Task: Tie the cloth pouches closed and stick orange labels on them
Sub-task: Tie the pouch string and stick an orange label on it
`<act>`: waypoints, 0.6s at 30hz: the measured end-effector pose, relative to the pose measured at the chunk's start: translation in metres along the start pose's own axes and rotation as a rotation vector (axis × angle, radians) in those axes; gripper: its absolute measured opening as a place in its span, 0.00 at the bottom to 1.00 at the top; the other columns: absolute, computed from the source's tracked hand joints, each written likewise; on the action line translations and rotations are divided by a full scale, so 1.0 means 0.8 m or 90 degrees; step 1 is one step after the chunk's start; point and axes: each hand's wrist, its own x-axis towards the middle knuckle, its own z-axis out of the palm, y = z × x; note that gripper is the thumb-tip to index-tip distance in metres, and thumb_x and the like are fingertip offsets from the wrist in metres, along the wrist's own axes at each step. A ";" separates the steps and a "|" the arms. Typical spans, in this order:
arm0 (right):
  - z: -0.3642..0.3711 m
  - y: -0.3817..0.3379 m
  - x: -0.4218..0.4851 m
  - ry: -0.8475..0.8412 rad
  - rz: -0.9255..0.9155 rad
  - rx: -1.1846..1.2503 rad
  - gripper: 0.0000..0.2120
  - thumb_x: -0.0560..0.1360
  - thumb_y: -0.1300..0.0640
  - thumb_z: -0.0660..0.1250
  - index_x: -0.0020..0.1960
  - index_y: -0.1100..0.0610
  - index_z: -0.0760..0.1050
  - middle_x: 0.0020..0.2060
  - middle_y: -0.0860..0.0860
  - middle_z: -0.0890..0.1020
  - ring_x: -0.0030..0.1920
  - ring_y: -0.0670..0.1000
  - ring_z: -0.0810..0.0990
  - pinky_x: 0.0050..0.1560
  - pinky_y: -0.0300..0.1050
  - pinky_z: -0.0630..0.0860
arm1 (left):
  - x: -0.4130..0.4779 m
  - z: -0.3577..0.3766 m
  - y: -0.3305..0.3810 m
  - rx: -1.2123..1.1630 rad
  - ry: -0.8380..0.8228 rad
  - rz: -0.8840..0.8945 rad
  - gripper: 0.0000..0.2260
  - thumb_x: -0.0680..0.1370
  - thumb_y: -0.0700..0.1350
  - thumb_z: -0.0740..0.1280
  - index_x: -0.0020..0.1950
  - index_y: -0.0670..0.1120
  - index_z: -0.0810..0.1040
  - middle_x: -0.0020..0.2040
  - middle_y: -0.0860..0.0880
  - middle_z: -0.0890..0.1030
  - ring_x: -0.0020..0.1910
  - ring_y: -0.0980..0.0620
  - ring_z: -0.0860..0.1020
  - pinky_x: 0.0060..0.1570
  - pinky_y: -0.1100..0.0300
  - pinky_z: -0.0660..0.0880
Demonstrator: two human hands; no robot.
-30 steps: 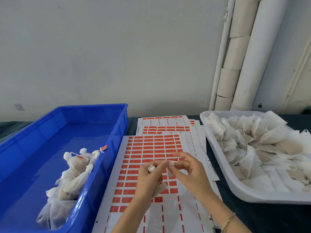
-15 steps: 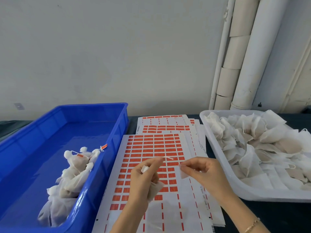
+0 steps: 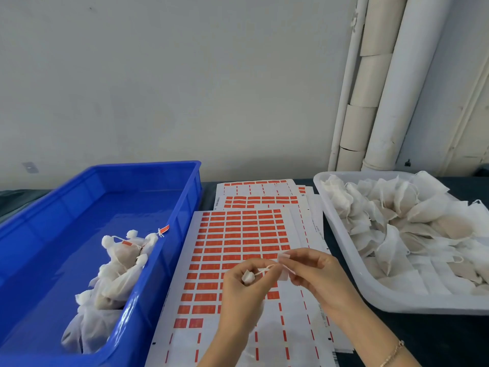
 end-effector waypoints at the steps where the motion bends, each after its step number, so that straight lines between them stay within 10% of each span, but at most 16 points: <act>1: 0.001 0.000 -0.001 -0.001 0.001 0.007 0.09 0.69 0.57 0.75 0.49 0.55 0.83 0.43 0.48 0.86 0.45 0.54 0.84 0.45 0.43 0.81 | 0.002 0.001 -0.002 -0.012 0.010 -0.009 0.05 0.70 0.47 0.75 0.36 0.56 0.84 0.37 0.56 0.84 0.42 0.61 0.80 0.31 0.74 0.73; 18: 0.006 -0.009 -0.006 -0.008 -0.008 0.002 0.08 0.69 0.56 0.75 0.48 0.54 0.83 0.42 0.49 0.86 0.44 0.55 0.83 0.46 0.43 0.81 | 0.006 0.001 -0.008 -0.012 0.041 -0.065 0.03 0.70 0.45 0.75 0.40 0.49 0.83 0.37 0.55 0.83 0.41 0.53 0.81 0.35 0.72 0.71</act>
